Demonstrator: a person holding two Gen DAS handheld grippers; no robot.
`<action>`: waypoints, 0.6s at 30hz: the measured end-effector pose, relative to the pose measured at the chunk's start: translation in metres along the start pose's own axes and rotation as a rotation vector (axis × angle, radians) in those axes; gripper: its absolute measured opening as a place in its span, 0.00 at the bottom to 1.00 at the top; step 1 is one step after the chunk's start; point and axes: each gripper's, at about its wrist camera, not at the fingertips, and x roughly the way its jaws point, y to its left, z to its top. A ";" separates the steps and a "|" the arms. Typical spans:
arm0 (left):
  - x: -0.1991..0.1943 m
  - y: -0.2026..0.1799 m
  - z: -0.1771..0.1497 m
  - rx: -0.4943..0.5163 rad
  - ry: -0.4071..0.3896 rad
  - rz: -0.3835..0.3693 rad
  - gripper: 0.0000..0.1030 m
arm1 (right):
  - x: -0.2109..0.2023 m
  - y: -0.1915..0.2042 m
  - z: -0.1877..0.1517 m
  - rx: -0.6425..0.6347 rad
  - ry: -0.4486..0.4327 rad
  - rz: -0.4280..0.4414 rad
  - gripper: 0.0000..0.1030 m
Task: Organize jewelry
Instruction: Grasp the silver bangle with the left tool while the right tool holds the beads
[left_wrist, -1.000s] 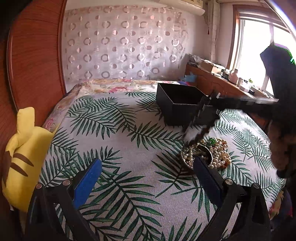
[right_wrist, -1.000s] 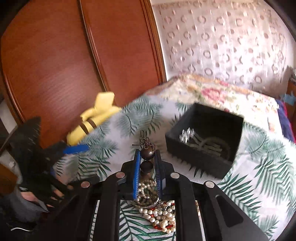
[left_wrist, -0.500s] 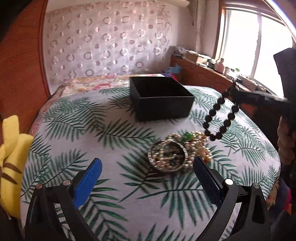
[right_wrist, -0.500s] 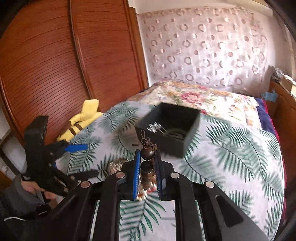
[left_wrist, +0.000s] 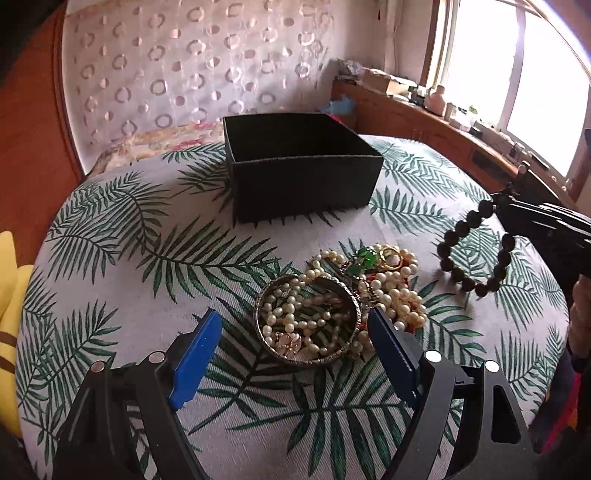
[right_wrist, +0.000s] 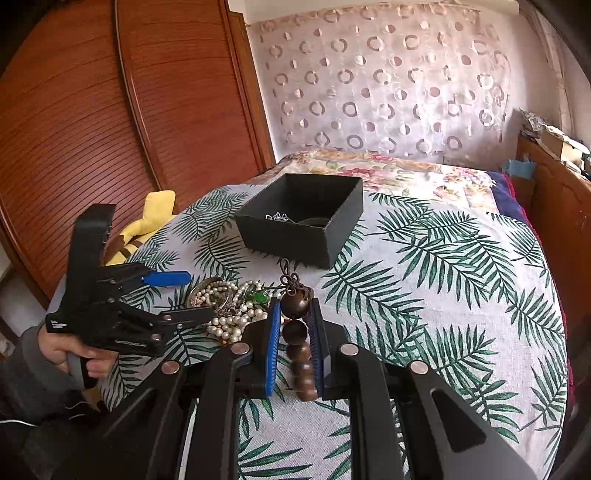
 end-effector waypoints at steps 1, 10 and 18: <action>0.001 0.000 0.001 -0.002 0.002 -0.001 0.76 | 0.000 0.000 0.000 0.001 -0.001 0.002 0.16; 0.006 -0.002 0.002 0.010 0.015 -0.012 0.56 | 0.005 0.002 -0.002 -0.002 0.008 0.006 0.16; -0.014 -0.002 0.000 0.008 -0.027 -0.017 0.56 | 0.004 0.003 0.003 -0.011 -0.005 0.007 0.16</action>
